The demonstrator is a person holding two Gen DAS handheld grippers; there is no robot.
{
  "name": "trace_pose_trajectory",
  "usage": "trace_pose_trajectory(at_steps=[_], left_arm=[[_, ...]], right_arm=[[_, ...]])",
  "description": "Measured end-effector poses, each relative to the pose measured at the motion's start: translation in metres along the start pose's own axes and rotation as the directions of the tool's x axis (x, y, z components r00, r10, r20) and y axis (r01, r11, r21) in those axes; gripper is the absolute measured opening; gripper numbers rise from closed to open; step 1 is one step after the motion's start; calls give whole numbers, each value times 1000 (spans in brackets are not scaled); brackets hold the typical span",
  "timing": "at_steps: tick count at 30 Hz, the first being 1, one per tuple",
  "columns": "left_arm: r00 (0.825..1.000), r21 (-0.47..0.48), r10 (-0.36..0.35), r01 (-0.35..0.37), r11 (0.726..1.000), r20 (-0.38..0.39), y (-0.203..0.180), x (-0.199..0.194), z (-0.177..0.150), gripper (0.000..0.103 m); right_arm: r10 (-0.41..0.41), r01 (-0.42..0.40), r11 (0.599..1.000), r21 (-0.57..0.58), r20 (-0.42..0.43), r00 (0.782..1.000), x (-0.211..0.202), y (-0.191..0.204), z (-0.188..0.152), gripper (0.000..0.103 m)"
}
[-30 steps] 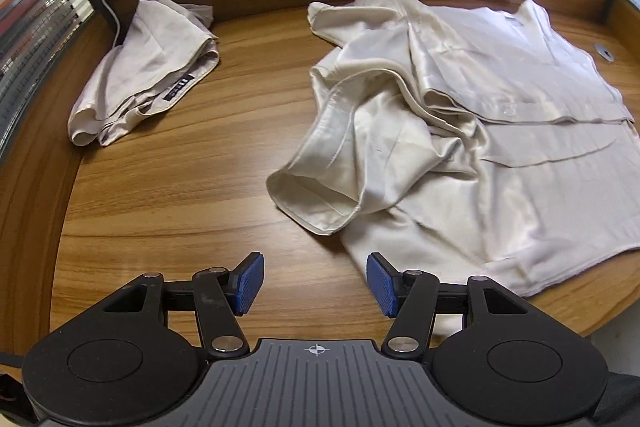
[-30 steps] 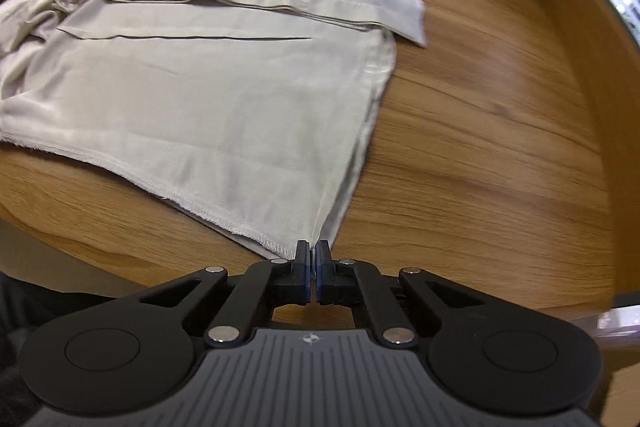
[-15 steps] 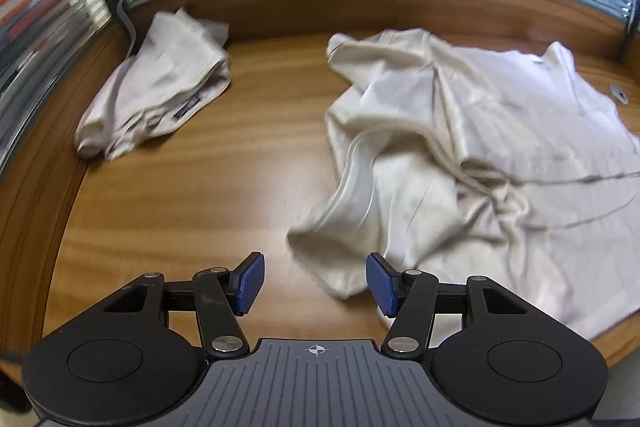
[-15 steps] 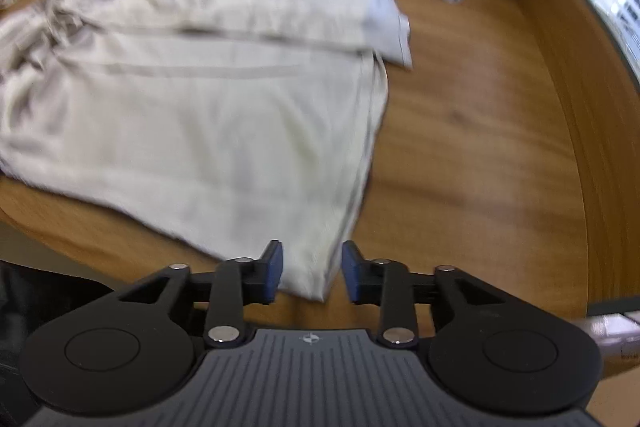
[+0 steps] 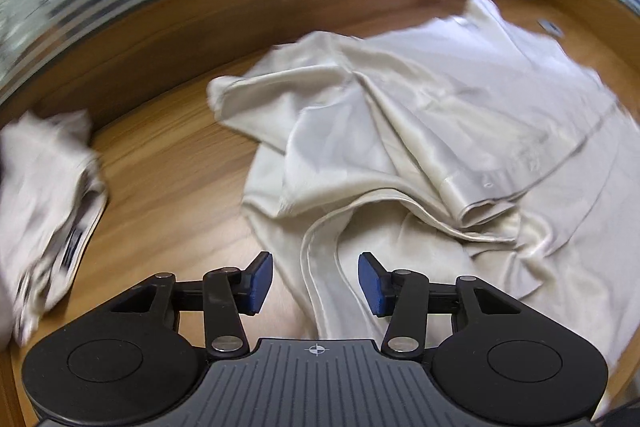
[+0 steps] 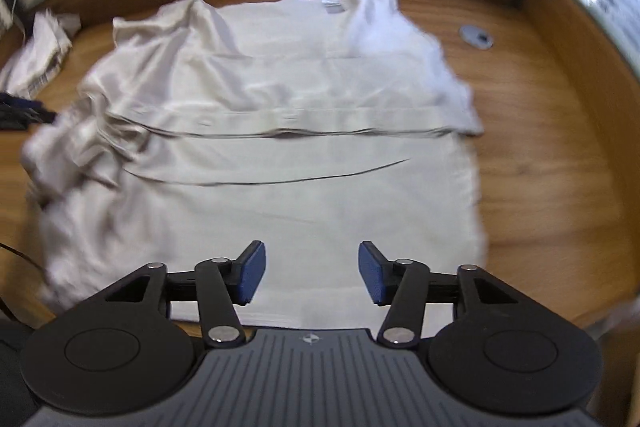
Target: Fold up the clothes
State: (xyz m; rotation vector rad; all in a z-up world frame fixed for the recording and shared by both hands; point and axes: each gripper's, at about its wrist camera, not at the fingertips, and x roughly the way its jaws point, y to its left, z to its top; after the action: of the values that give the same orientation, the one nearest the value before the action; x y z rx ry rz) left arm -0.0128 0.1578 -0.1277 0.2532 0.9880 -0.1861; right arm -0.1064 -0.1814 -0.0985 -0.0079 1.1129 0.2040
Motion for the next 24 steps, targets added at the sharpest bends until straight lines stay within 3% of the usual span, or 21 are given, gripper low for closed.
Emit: trace_pose_trajectory(at_steps=[2, 6, 9, 10, 12, 19, 24], left_arm=[[1000, 51, -29, 29, 998, -9, 4, 15, 5, 49], [996, 124, -82, 87, 988, -45, 5, 40, 15, 43], [993, 186, -103, 110, 976, -50, -1, 51, 19, 26], [994, 195, -103, 110, 975, -46, -1, 52, 19, 12], [994, 211, -104, 109, 971, -35, -2, 53, 19, 7], [995, 128, 10, -23, 991, 102, 49, 12, 18, 6], [981, -8, 149, -149, 989, 126, 115, -9, 12, 6]], right_arm=[[-12, 12, 1000, -10, -25, 1000, 17, 28, -6, 76], [-76, 71, 995, -66, -74, 994, 58, 82, -21, 76], [-118, 108, 989, -102, -99, 988, 83, 104, -27, 76], [-124, 113, 988, -108, -104, 987, 87, 107, -27, 76], [-137, 124, 986, -112, -118, 984, 93, 112, -27, 76], [-147, 134, 986, -96, -151, 977, 96, 106, -22, 78], [-150, 132, 985, -110, -173, 973, 97, 106, -20, 80]])
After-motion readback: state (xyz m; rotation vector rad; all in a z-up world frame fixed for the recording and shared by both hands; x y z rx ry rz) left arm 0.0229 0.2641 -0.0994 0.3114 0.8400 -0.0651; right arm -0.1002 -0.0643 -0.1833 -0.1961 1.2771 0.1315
